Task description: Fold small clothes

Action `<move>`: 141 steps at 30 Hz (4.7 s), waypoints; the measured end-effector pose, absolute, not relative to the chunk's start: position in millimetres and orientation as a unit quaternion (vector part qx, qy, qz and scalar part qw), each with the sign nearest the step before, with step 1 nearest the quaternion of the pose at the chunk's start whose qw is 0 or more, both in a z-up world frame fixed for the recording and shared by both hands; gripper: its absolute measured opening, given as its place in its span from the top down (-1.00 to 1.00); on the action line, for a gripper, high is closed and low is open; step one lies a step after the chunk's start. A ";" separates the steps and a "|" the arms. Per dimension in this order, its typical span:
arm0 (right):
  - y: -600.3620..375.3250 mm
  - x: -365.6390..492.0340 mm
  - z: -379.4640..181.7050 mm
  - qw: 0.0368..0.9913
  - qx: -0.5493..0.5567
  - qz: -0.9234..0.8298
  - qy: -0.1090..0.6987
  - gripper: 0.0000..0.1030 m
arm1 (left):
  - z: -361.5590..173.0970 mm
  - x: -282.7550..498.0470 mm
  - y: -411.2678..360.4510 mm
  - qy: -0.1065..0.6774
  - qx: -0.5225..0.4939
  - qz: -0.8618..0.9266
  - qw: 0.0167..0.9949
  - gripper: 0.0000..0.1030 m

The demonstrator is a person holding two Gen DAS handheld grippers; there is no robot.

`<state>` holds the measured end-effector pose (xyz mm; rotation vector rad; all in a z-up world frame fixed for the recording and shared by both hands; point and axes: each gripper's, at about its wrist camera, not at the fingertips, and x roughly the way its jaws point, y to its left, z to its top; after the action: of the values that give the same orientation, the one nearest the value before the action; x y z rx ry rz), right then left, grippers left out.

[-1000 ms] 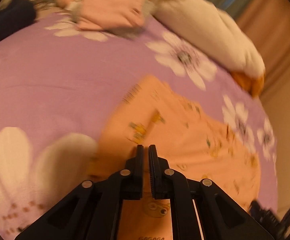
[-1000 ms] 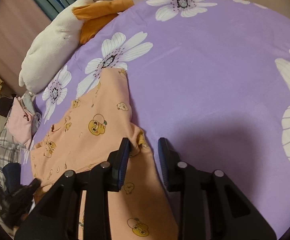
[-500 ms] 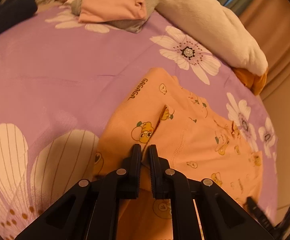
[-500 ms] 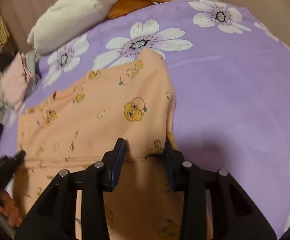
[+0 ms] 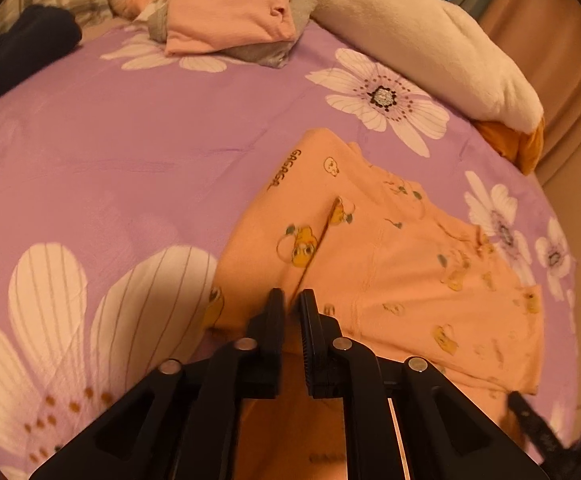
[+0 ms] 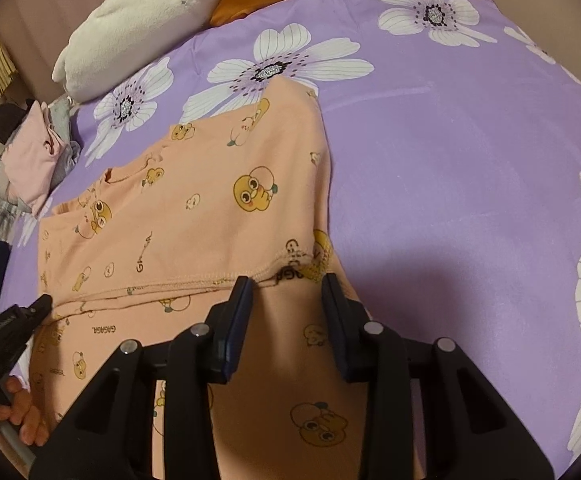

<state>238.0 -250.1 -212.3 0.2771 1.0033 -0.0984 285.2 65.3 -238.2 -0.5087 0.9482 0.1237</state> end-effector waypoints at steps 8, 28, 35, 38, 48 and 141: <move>-247.7 231.7 -201.5 0.867 0.218 0.057 0.444 0.14 | -218.3 272.9 65.5 0.436 -0.247 -0.025 0.865 0.79; -245.3 181.8 -158.2 0.839 0.290 0.130 0.441 -0.24 | -201.0 223.4 68.4 0.493 -0.291 -0.087 0.815 0.20; -322.3 97.0 -181.9 0.800 0.371 0.123 0.455 -0.74 | -190.6 155.1 118.8 0.428 -0.378 -0.145 0.808 -0.97; -358.1 63.7 -206.6 0.760 0.445 0.060 0.470 -0.75 | -213.4 118.2 152.3 0.396 -0.471 -0.118 0.780 -0.97; -320.4 44.8 -225.5 0.713 0.457 0.129 0.517 -0.74 | -258.0 90.6 128.2 0.482 -0.466 -0.217 0.709 -0.70; -259.9 336.7 -198.0 0.844 0.188 0.025 0.502 0.80 | -232.0 364.8 63.4 0.504 -0.305 -0.044 0.807 0.87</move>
<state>336.7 -259.9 -198.0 0.3970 1.0589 0.0522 364.8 63.5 -232.0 -0.6518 1.0794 -0.0939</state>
